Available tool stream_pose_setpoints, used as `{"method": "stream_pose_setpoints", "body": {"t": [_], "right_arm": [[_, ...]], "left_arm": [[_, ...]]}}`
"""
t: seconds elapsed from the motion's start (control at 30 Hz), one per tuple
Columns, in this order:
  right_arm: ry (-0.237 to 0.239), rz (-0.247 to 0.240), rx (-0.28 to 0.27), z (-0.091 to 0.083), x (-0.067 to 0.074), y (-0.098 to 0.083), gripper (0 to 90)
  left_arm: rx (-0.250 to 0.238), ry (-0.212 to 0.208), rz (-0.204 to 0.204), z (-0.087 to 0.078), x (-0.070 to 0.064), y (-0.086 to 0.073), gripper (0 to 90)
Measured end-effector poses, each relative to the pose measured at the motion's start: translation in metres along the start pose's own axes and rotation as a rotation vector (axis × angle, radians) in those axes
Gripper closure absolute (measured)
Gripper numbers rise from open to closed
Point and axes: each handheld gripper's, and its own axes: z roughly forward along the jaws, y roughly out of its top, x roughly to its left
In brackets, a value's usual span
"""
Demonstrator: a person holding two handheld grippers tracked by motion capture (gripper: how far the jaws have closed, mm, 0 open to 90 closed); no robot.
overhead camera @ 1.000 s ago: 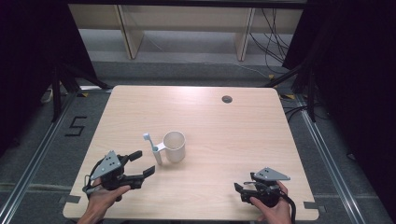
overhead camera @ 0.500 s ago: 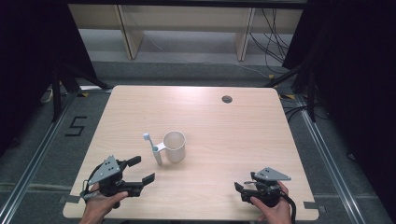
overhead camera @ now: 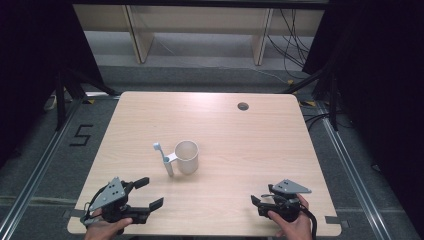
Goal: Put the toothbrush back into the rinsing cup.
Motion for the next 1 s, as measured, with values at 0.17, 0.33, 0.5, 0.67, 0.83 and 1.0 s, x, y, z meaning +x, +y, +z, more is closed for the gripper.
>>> {"method": "stream_pose_setpoints", "body": {"t": [0.17,0.33,0.5,0.67,0.83,1.0], "right_arm": [[0.001,-0.001,-0.001,0.0,0.0,0.0,24.0],[0.015,0.032,0.011,0.0,0.003,0.0,24.0],[0.01,0.032,0.011,0.0,0.002,0.0,23.9],[0.001,-0.001,0.0,0.001,0.0,0.0,23.9],[-0.005,0.004,0.003,0.0,0.0,0.0,23.9],[0.002,0.004,0.001,0.001,0.0,0.0,23.9]], "left_arm": [[0.011,0.002,-0.006,-0.003,-0.003,-0.006,15.1],[0.022,-0.002,0.008,-0.007,-0.006,-0.01,15.1],[0.034,0.006,0.014,-0.01,-0.008,-0.011,15.1],[0.034,0.0,0.029,-0.013,-0.011,-0.016,15.1],[0.052,-0.001,0.045,-0.017,-0.016,-0.019,15.1],[0.074,0.017,0.052,-0.021,-0.019,-0.022,15.1]]}}
